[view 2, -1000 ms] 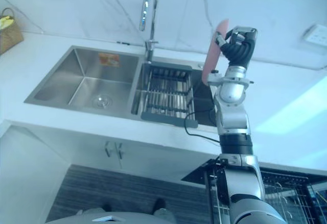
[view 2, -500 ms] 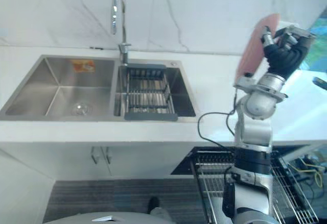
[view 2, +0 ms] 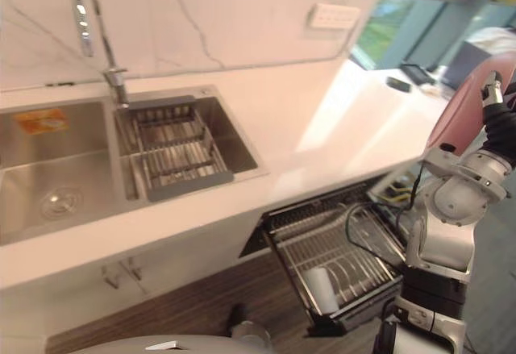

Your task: Walk over to the sink, pick up the cup, carry it to the dishwasher, place the cup inside the dishwasher, then close the dishwasher door

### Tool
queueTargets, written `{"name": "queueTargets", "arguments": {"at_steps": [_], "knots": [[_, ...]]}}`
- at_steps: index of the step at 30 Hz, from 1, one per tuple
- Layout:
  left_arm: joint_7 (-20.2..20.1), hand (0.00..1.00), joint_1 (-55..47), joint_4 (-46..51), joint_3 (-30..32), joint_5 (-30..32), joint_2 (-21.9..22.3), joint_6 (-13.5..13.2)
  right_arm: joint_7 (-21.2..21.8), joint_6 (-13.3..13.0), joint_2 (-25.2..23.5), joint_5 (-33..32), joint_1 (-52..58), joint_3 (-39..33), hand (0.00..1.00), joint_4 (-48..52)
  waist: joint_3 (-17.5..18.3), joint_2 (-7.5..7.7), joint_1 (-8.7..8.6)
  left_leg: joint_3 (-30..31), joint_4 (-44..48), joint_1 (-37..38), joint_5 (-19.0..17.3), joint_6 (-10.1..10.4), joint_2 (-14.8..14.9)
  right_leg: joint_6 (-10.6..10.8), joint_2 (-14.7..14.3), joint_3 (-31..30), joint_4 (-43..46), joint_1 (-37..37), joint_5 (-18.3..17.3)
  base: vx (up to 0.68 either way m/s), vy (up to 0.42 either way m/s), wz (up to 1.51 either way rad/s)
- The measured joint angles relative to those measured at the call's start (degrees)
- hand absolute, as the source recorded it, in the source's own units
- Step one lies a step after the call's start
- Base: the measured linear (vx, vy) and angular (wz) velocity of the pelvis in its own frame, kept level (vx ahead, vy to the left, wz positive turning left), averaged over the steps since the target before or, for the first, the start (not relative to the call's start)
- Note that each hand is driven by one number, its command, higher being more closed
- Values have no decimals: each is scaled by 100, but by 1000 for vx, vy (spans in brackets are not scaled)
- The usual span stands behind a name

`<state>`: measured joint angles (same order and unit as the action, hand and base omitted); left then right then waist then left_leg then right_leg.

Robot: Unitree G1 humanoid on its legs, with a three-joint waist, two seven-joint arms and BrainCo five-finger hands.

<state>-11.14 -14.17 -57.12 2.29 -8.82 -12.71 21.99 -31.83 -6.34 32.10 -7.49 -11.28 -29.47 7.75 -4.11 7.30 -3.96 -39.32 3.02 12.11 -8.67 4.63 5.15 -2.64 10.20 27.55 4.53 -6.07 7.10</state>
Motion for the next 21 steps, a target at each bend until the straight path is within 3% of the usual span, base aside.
{"name": "queueTargets", "arguments": {"at_steps": [4, 10, 21], "knots": [[92, 0, 40, -15, 63, -15, 57, -1, -83, -81, -21, -10, 345, -126, 100, -330, -41, -68, -118, 0, 392, -104, -273, 8, 108, 355, -24, -76, -96, -10, 187, 21, 38, -13], [250, 0, 82, 6, 233, -348, 190, 2, 32, -149, -307, -8, 393, -162, 100, -469, -257, -273, -104, -10, 601, -119, -468, -32, 137, 400, -138, -300, -525, 123, 483, -54, 50, -20], [326, 0, 170, 35, 319, -371, 373, -14, 273, -121, -670, 16, 446, -310, 100, -493, -765, -553, -178, 44, 738, -227, -482, -47, 137, 358, -141, -189, -911, 222, 646, -39, 14, 1]]}}
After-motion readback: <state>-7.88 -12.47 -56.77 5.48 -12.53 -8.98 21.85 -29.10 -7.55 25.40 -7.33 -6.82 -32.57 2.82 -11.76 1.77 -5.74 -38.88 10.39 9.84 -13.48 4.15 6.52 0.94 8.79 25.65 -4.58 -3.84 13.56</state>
